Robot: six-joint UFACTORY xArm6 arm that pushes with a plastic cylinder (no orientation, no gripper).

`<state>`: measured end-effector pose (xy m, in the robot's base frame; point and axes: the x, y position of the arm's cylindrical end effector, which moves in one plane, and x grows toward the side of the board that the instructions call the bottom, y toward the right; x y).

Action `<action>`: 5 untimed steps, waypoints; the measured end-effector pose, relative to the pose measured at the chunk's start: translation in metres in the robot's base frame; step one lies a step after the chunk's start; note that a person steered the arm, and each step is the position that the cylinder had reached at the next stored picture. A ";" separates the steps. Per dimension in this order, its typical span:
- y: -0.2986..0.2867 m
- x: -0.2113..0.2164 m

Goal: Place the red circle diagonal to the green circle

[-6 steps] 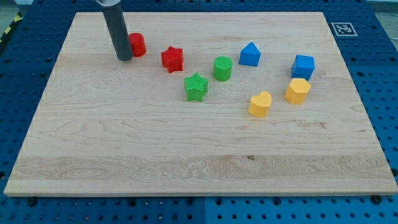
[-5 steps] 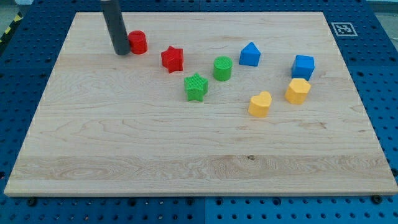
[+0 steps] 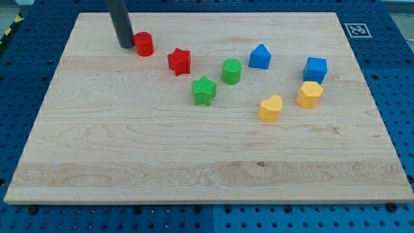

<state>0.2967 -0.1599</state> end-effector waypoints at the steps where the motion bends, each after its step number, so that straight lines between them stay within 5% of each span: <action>1: 0.015 0.000; 3: 0.028 0.032; 5: 0.076 0.016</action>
<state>0.3126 -0.0840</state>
